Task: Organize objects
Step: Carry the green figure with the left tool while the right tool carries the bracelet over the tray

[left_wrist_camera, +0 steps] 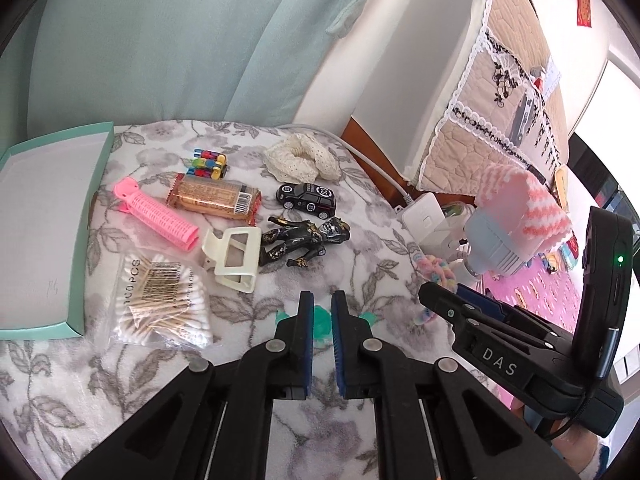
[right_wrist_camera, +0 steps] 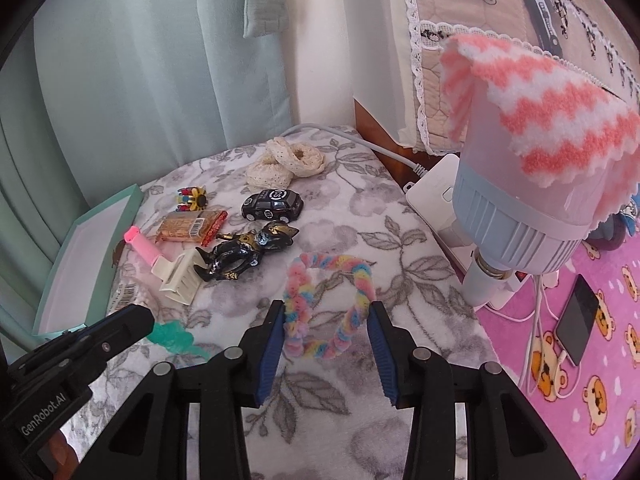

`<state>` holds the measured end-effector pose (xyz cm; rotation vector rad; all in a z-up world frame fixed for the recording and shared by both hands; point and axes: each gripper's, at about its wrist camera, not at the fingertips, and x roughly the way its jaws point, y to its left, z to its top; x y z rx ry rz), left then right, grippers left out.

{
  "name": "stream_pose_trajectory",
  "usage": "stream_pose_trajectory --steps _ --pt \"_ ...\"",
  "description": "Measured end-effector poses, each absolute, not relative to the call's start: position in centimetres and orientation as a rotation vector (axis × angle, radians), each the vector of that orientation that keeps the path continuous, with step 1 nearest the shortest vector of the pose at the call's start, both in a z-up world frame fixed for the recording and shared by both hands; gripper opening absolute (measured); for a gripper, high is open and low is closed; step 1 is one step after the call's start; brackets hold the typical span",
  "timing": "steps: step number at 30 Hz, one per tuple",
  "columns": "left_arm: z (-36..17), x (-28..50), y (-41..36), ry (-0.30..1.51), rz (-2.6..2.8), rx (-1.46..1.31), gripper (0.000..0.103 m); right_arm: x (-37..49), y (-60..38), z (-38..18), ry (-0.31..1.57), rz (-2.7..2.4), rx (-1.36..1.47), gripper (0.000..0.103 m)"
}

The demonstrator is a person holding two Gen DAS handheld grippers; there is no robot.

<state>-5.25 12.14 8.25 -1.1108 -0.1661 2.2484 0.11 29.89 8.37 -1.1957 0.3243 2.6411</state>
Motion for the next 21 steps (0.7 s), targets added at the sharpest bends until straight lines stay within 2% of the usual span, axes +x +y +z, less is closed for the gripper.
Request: stream_pose_trajectory --steps 10,21 --pt "10.0 -6.3 6.8 -0.265 2.348 -1.051 0.008 -1.2 26.4 9.5 0.252 2.694 -1.205 0.044" --pt "10.8 -8.3 -3.4 -0.456 2.536 -1.033 0.008 -4.0 19.0 10.3 0.129 2.827 -1.247 0.044"
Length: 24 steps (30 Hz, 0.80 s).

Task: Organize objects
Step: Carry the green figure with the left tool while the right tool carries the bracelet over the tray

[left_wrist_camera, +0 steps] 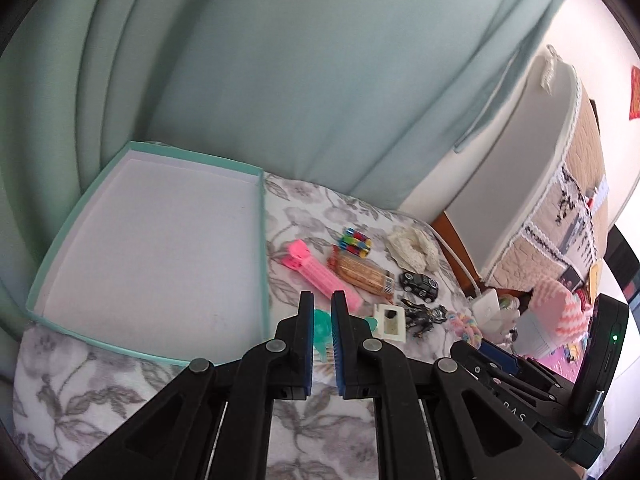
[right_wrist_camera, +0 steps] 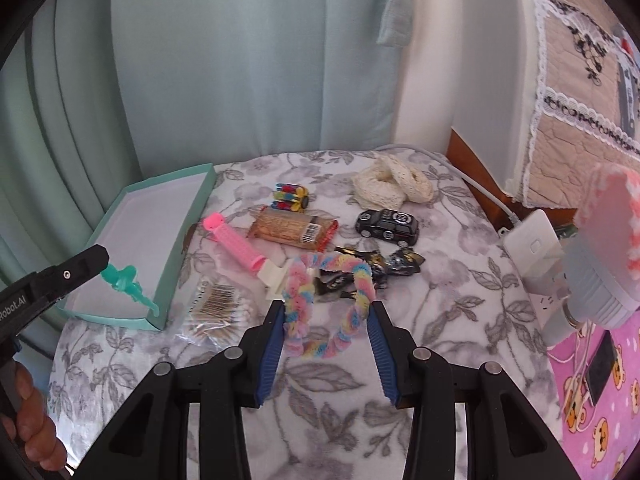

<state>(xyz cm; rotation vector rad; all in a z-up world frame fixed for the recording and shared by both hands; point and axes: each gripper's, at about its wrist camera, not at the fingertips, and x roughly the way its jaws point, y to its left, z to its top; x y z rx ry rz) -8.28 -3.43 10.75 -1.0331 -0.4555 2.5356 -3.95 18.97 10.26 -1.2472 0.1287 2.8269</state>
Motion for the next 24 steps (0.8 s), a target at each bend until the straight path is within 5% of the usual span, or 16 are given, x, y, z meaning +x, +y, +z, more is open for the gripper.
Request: stream_pose_trajectory --steps 24 --pt "9.4 -12.1 -15.9 -0.641 2.761 -1.068 0.008 -10.2 3.6 8.0 -0.101 3.027 -1.484 0.044"
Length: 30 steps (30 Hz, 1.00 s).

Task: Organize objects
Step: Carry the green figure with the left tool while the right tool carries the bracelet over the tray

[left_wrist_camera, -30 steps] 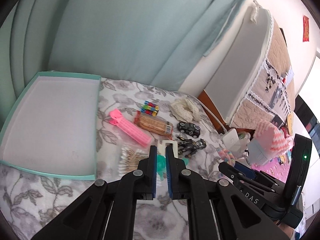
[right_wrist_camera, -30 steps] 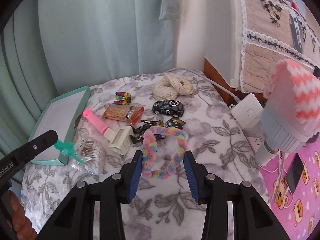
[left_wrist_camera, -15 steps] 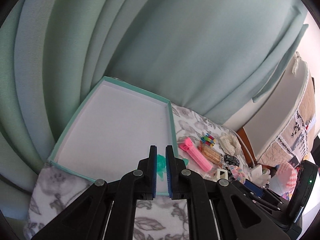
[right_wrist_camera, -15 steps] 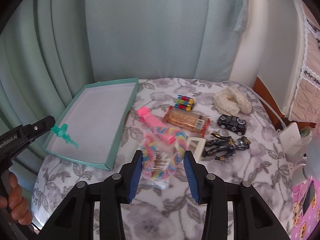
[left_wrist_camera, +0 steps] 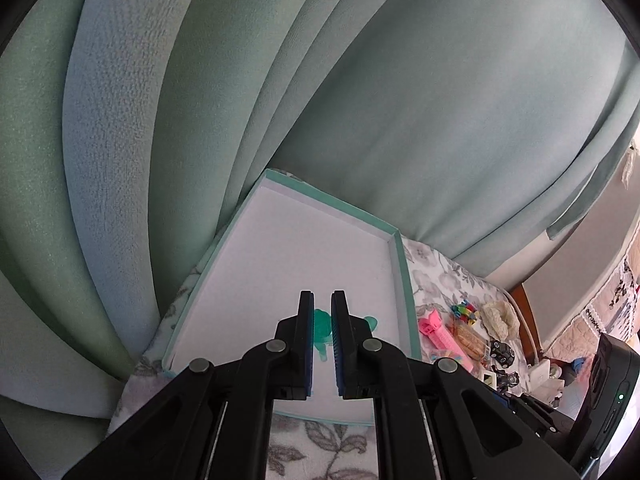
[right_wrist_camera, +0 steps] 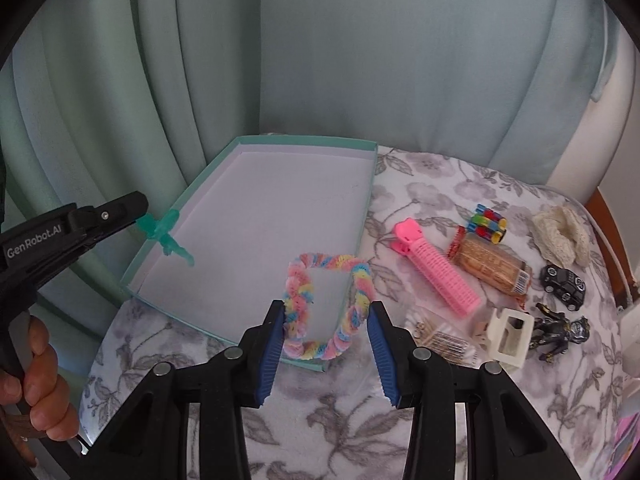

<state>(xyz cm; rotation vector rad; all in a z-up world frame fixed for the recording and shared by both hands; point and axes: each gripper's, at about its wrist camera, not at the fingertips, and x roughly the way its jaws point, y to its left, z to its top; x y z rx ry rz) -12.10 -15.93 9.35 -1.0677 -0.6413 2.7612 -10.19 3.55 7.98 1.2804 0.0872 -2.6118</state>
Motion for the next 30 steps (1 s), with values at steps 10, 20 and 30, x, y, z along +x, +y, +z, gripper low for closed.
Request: stream_pose_trajectory --steps 10,20,30 --pt "7.8 -14.3 -16.5 -0.643 2.783 -1.079 0.008 -13.5 0.7 5.3 0.153 -2.540 1.328 0.044" --pt "5.0 -11.9 -17.3 -0.698 2.782 -1.183 0.008 -13.9 0.2 4.0 0.168 -2.519 1.369 0.045" --pt "4.2 -9.9 -16.5 -0.633 2.784 -1.284 0.008 -13.2 0.0 3.8 0.193 -2.517 1.359 0.051"
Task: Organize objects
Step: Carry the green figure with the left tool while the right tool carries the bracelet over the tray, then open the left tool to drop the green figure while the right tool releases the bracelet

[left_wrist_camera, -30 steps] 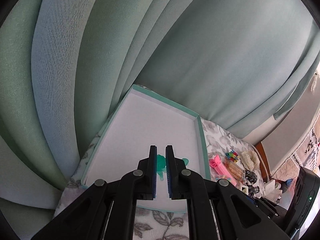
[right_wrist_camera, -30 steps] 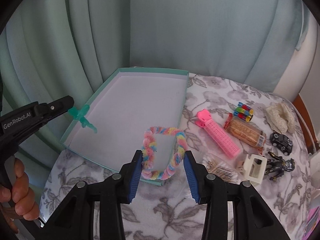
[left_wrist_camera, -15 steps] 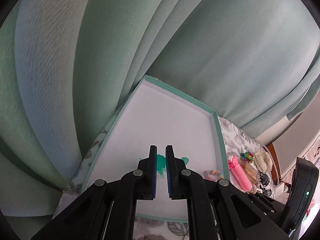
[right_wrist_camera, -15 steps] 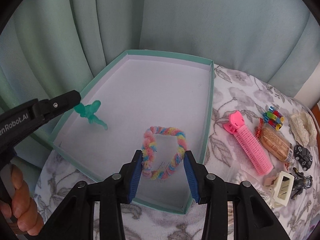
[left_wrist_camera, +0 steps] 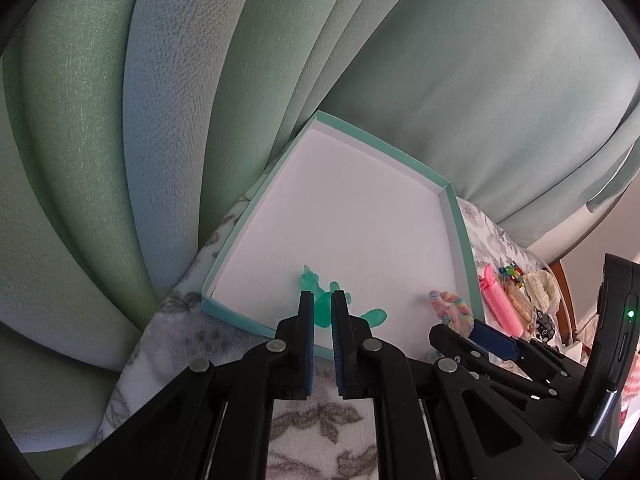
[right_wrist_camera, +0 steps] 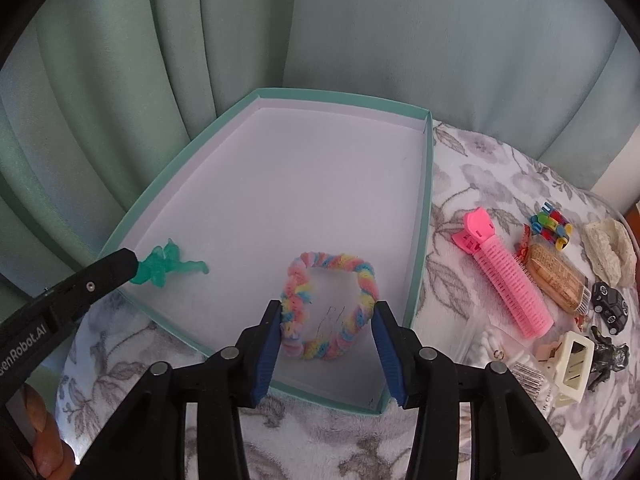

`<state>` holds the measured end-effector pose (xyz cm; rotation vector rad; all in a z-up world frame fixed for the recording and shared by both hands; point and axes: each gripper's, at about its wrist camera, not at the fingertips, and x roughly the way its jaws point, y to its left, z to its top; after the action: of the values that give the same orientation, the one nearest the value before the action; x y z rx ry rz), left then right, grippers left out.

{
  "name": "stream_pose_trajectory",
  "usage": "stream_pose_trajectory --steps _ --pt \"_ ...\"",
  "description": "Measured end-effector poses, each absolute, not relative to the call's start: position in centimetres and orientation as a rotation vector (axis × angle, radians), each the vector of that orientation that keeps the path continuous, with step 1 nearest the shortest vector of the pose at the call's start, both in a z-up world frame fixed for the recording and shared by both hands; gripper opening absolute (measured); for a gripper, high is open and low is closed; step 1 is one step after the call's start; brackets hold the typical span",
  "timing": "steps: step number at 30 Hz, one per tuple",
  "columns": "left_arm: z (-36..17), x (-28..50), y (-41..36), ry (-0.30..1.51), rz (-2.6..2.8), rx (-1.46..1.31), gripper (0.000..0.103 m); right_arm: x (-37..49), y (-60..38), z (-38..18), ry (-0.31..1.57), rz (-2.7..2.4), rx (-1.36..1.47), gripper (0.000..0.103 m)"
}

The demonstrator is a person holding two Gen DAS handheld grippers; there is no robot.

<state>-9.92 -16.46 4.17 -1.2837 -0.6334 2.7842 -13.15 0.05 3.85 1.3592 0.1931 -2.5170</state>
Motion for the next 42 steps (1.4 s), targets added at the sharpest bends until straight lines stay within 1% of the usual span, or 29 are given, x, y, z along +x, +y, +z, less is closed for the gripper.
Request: stream_pose_trajectory --steps 4,10,14,15,19,23,28,29,30,32,34,35,36,40,41,42 --pt "3.6 -9.8 -16.3 -0.626 2.784 -1.307 0.008 -12.9 -0.1 3.9 0.212 -2.514 1.359 0.053" --pt "3.5 -10.2 -16.0 -0.603 2.792 -1.330 0.008 -12.8 -0.2 3.9 0.221 -2.503 1.372 0.061" --pt "3.8 -10.4 -15.9 -0.610 2.783 -1.339 0.009 -12.4 -0.3 4.1 0.237 -2.486 1.352 0.071" --pt "3.8 -10.4 -15.9 -0.610 2.785 -1.341 0.010 -12.3 -0.4 4.2 0.242 -2.492 1.345 0.072" --pt "4.3 -10.2 -15.9 -0.600 2.800 -1.339 0.011 -11.9 0.0 4.8 0.232 -2.504 1.318 0.074" --pt "4.9 -10.4 -15.5 -0.535 2.808 -1.359 0.012 -11.9 1.0 5.3 0.175 -2.517 1.285 0.074" --pt "5.6 -10.5 -15.2 -0.499 2.802 -1.325 0.012 -12.6 1.5 5.4 0.139 -2.523 1.316 0.074" --pt "5.7 -10.5 -15.1 -0.488 2.807 -1.332 0.015 -12.5 1.5 5.6 0.127 -2.522 1.300 0.074" --pt "5.8 -10.5 -15.1 -0.476 2.811 -1.343 0.019 -12.3 1.7 5.9 0.112 -2.527 1.277 0.074" --pt "6.0 -10.5 -15.0 -0.481 2.830 -1.344 0.021 -12.0 1.9 6.3 0.108 -2.527 1.256 0.076" --pt "6.1 -10.3 -15.1 -0.513 2.830 -1.330 0.025 -11.8 2.0 6.7 0.132 -2.525 1.240 0.084" --pt "6.1 -10.3 -15.1 -0.511 2.834 -1.336 0.029 -11.6 2.0 6.9 0.143 -2.533 1.230 0.091" --pt "6.1 -10.2 -15.0 -0.501 2.839 -1.339 0.030 -11.5 2.1 7.0 0.141 -2.543 1.218 0.092" --pt "6.4 -9.7 -15.4 -0.505 2.861 -1.341 0.032 -11.1 2.1 7.4 0.122 -2.536 1.199 0.092" --pt "6.4 -9.8 -15.5 -0.502 2.866 -1.342 0.037 -11.0 2.1 7.5 0.128 -2.538 1.190 0.093" --pt "6.5 -9.8 -15.5 -0.497 2.873 -1.340 0.045 -10.8 2.1 7.6 0.132 -2.541 1.181 0.095"
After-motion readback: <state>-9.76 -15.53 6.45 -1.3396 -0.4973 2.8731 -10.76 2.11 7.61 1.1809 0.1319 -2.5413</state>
